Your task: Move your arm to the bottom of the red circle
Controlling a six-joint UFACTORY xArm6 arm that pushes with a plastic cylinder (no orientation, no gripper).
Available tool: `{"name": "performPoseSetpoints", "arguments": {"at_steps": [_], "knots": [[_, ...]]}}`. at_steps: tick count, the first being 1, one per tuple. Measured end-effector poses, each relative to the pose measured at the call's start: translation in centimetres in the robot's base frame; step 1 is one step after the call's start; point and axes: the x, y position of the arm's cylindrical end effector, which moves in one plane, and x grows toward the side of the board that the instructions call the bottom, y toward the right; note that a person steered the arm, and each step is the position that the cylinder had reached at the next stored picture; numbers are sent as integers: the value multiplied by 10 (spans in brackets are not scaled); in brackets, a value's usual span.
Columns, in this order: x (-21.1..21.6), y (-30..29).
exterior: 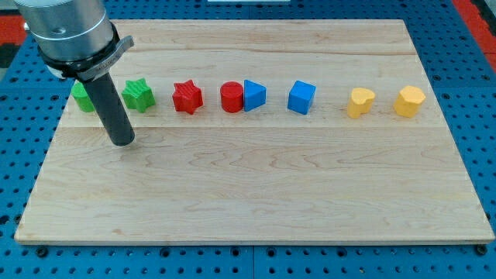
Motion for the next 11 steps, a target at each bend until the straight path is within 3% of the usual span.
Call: {"name": "performPoseSetpoints", "arguments": {"at_steps": [5, 6, 7, 11], "knots": [[12, 7], [12, 32], [10, 96], [-22, 116]]}}
